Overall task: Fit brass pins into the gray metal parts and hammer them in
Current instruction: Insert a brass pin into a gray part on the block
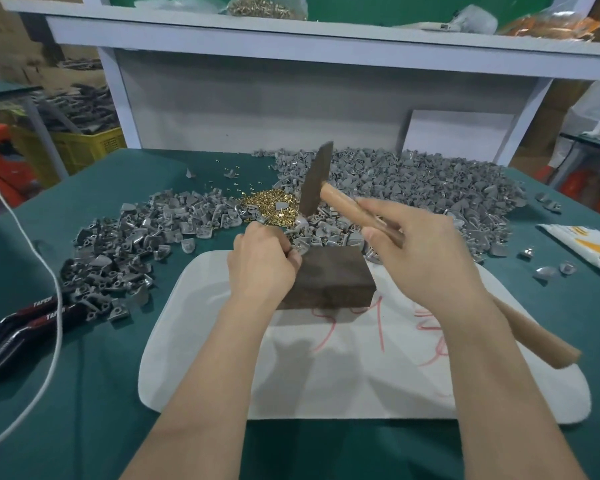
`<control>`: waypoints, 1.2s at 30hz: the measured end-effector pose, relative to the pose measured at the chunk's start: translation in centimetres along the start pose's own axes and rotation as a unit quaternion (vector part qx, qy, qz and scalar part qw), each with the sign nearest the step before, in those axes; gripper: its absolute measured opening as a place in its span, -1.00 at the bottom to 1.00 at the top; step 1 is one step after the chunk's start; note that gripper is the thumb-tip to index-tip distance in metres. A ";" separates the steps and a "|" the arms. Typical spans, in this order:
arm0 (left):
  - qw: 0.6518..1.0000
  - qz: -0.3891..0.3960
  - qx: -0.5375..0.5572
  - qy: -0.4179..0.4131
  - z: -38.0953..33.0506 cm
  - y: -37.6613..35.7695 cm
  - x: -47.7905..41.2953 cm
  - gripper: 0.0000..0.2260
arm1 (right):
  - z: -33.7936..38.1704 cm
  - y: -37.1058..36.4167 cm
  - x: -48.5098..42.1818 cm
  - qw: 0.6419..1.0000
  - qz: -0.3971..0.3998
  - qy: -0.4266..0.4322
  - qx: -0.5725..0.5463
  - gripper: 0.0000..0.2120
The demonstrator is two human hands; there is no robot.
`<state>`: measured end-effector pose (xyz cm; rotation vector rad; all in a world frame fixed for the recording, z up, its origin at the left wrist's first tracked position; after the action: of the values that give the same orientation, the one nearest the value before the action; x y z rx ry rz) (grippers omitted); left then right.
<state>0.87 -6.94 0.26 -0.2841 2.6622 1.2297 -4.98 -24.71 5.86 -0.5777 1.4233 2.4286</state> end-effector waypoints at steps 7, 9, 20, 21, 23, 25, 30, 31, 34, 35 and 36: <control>1.000 0.005 -0.007 0.004 0.0 0.0 0.0 -0.94 | -0.9 -1.9 0.1 0.996 0.076 -0.038 0.007 -0.67; 1.000 0.003 -0.011 0.004 0.0 0.1 0.0 -0.96 | -1.6 -1.7 -0.3 0.998 0.020 -0.057 -0.028 -0.68; 0.996 0.070 -0.010 -0.059 -1.8 -1.4 0.6 -0.89 | -7.9 -6.0 -0.6 0.970 0.077 -0.228 0.031 -0.76; 0.995 0.076 -0.010 -0.062 -1.9 -1.5 0.7 -0.89 | -7.6 -5.8 -0.8 0.973 0.060 -0.221 0.042 -0.76; 0.995 0.080 -0.013 -0.063 -2.0 -1.7 0.8 -0.89 | -6.3 -4.9 -1.1 0.983 -0.010 -0.184 0.012 -0.79; 0.995 0.076 -0.017 -0.061 -2.0 -1.7 0.8 -0.90 | -4.2 -4.6 -1.5 0.991 -0.042 -0.115 -0.059 -0.86; 0.995 0.069 -0.022 -0.065 -2.1 -1.8 0.7 -0.90 | -1.1 -6.9 -1.5 0.998 0.026 -0.043 -0.048 -0.88; 0.995 0.069 -0.022 -0.066 -2.1 -1.8 0.7 -0.90 | -0.9 -7.0 -1.5 0.998 0.020 -0.038 -0.037 -0.89; 0.995 0.067 -0.030 -0.070 -2.2 -1.8 0.7 -0.90 | -0.5 -7.3 -1.6 1.000 0.014 -0.019 -0.007 -0.90; 0.995 0.067 -0.029 -0.071 -2.2 -1.8 0.7 -0.90 | -0.4 -7.4 -1.6 1.000 0.019 -0.016 0.000 -0.89; 0.995 0.066 -0.028 -0.073 -2.2 -1.8 0.7 -0.89 | -0.3 -7.5 -1.6 1.000 0.024 -0.014 0.010 -0.88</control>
<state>0.42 -9.86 0.16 -0.0250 2.5601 1.3108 -0.37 -21.40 0.76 -0.5084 1.4661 2.4462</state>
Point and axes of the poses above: each hand's wrist, its own x-axis away from the middle knuckle, its own y-axis out of the back of the hand, z = x × y, the point moved 7 cm from there along -x, towards the middle knuckle, and after that the axes turned 2 degrees about -x, right-handed, at the moved point
